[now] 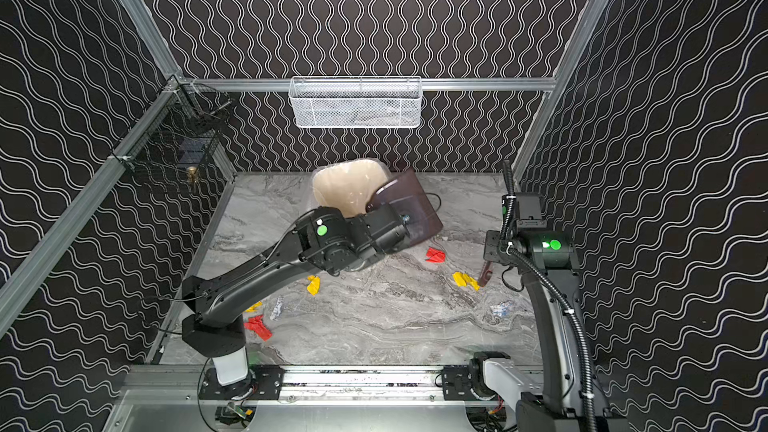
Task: Sweep away the paper scraps from the table
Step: 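Lower the dustpan with the left gripper while the right moves the brush to scraps, then sweep the scraps toward the dustpan with the right gripper's brush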
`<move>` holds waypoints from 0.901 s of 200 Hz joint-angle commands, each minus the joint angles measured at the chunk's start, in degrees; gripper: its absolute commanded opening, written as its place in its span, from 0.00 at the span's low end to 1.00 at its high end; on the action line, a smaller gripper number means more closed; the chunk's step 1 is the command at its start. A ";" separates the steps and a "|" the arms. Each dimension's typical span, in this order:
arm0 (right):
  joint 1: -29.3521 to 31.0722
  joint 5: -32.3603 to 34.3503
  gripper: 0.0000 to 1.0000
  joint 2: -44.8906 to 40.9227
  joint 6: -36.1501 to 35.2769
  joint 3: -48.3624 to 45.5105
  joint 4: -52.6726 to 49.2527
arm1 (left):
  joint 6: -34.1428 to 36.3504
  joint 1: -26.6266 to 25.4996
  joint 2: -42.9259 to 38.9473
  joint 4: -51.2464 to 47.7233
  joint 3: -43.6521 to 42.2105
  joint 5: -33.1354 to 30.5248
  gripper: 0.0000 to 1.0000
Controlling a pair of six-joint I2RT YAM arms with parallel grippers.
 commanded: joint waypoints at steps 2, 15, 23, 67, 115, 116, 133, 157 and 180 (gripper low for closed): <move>-1.80 4.47 0.00 0.61 -1.59 -2.53 3.65 | -2.23 -0.46 -2.64 9.02 -7.27 11.85 0.00; -3.24 5.72 0.00 0.56 -2.32 -3.55 4.69 | -2.21 -0.46 -3.80 12.12 -12.45 14.99 0.00; -4.03 6.08 0.00 0.94 -2.77 -3.65 4.84 | -2.23 -0.46 -4.33 13.23 -14.86 16.76 0.00; -5.44 8.19 0.00 2.95 -7.49 -7.94 6.92 | -1.90 -0.35 -6.29 18.29 -25.76 23.61 0.00; -5.41 14.27 0.00 0.54 -11.05 -14.66 8.30 | -2.24 -0.37 -6.00 19.88 -30.57 27.73 0.00; -5.40 14.58 0.00 0.42 -11.15 -14.78 8.31 | -2.19 -0.37 -6.00 19.87 -30.61 27.75 0.00; -5.44 16.11 0.00 -1.95 -11.86 -16.47 9.00 | -1.84 0.02 -6.12 19.93 -31.05 28.50 0.00; -5.55 16.44 0.00 -3.91 -10.44 -18.27 8.63 | -0.91 0.70 -5.58 19.86 -31.55 29.88 0.00; -5.94 14.85 0.00 -4.81 -11.13 -20.50 7.99 | -0.50 1.32 -5.23 19.96 -32.24 30.95 0.00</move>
